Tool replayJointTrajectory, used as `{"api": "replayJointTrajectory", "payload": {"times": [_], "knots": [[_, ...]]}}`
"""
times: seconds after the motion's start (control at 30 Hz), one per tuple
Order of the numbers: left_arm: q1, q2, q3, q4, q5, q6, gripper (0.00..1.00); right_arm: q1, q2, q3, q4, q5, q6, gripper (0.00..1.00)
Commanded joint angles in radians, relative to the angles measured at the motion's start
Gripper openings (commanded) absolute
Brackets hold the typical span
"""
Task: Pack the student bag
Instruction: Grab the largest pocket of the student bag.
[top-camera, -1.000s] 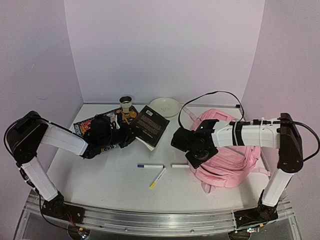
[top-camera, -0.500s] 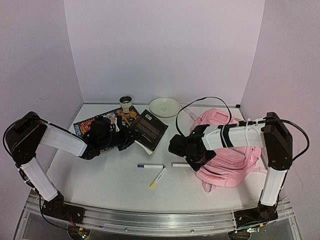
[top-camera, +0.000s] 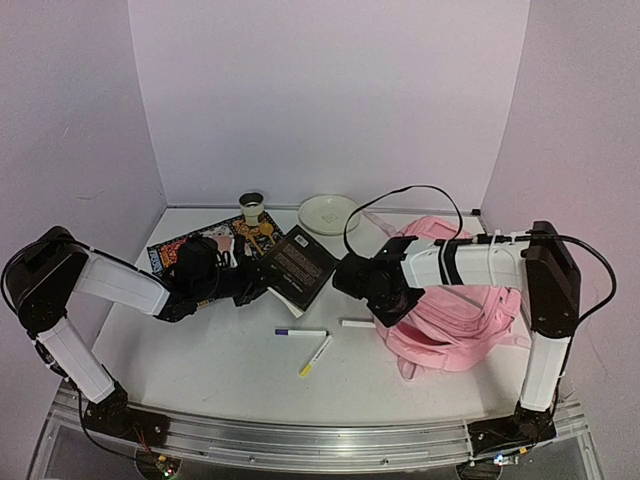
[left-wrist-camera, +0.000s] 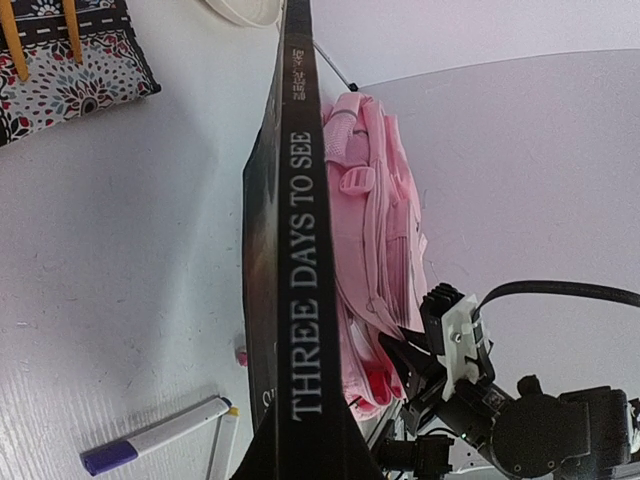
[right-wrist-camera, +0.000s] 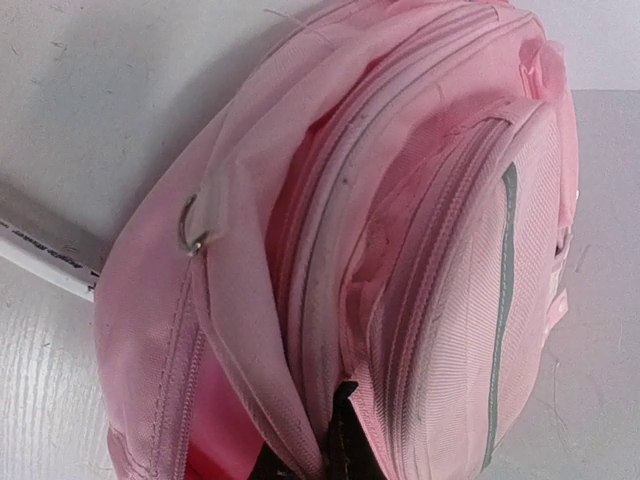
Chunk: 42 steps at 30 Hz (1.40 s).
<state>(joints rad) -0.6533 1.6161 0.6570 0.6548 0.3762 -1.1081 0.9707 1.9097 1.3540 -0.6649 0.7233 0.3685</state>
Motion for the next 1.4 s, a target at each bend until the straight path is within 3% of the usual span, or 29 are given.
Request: {"api": "replayJointTrajectory", "payload": {"times": [0.0, 0.53, 0.97, 1.37], "knots": [[0.004, -0.065, -0.002, 0.088, 0.076, 0.006, 0.00, -0.004, 0.018, 0.092, 0.035, -0.008, -0.063, 0.00], [-0.075, -0.072, 0.009, 0.092, 0.170, -0.057, 0.00, -0.002, 0.014, 0.302, 0.158, -0.069, -0.199, 0.02], [-0.078, -0.272, -0.087, 0.093, 0.083, -0.110, 0.00, -0.017, -0.006, 0.359, 0.186, -0.044, -0.176, 0.02], [-0.085, -0.221, -0.064, 0.178, 0.160, -0.240, 0.00, -0.035, -0.053, 0.401, 0.218, -0.083, -0.168, 0.01]]}}
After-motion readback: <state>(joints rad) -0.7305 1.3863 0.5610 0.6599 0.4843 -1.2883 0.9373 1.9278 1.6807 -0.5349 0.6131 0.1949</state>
